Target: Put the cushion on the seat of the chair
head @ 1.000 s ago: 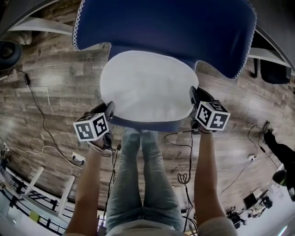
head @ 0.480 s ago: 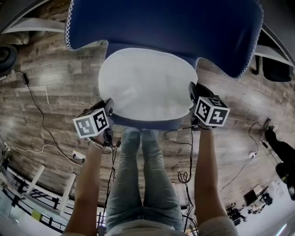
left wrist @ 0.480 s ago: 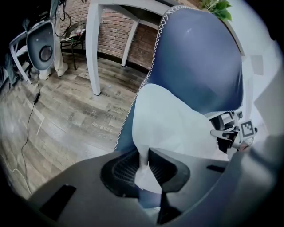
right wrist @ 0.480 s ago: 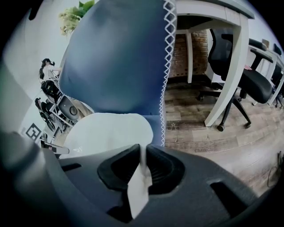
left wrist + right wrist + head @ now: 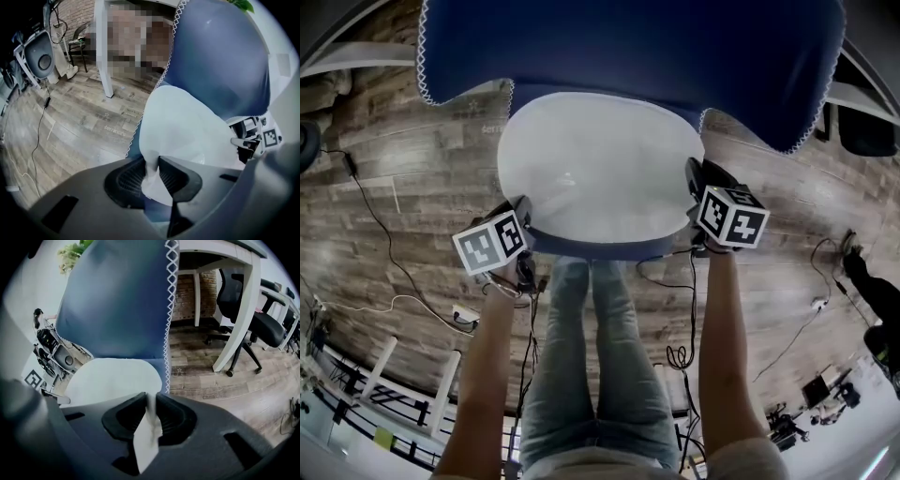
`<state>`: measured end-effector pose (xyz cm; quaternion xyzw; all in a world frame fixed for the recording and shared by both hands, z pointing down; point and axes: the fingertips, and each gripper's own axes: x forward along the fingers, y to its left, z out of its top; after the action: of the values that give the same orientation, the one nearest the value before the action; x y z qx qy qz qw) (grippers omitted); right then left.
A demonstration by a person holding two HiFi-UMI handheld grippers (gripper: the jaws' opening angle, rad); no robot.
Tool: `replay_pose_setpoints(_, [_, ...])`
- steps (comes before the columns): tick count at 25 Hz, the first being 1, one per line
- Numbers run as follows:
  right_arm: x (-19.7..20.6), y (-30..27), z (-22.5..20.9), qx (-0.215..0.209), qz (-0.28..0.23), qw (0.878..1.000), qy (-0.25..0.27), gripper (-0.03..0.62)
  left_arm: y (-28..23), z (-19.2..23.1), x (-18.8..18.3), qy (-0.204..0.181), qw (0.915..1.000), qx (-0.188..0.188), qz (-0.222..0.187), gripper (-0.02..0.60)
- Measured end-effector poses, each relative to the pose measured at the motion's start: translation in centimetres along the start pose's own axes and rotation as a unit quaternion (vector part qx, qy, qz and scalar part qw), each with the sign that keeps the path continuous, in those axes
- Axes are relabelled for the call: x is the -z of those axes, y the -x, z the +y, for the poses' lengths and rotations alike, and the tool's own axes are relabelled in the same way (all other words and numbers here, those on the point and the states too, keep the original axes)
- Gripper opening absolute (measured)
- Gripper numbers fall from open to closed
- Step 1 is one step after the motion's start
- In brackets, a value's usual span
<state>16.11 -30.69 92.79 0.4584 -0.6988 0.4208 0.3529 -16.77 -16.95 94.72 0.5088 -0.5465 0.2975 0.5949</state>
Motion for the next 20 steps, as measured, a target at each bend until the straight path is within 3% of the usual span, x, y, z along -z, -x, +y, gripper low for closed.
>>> replay_pose_setpoints(7, [0.6,-0.4,-1.1,0.017,0.013,1.000,-0.022,0.109,-0.1,0.2,0.0,-0.002,0.9999,-0.011,0.009,0.104])
replay_pose_setpoints(11, [0.6,-0.5,-1.4,0.024,0.013,0.999,-0.019,0.138,-0.1,0.5,-0.1,0.016,0.9998,-0.010,0.006,0.118])
replay_pose_setpoints(20, [0.0,1.0,-1.0,0.025,-0.008,0.999,-0.019,0.181,1.3,1.3,-0.6,0.041,0.9986,-0.002,-0.032,0.218])
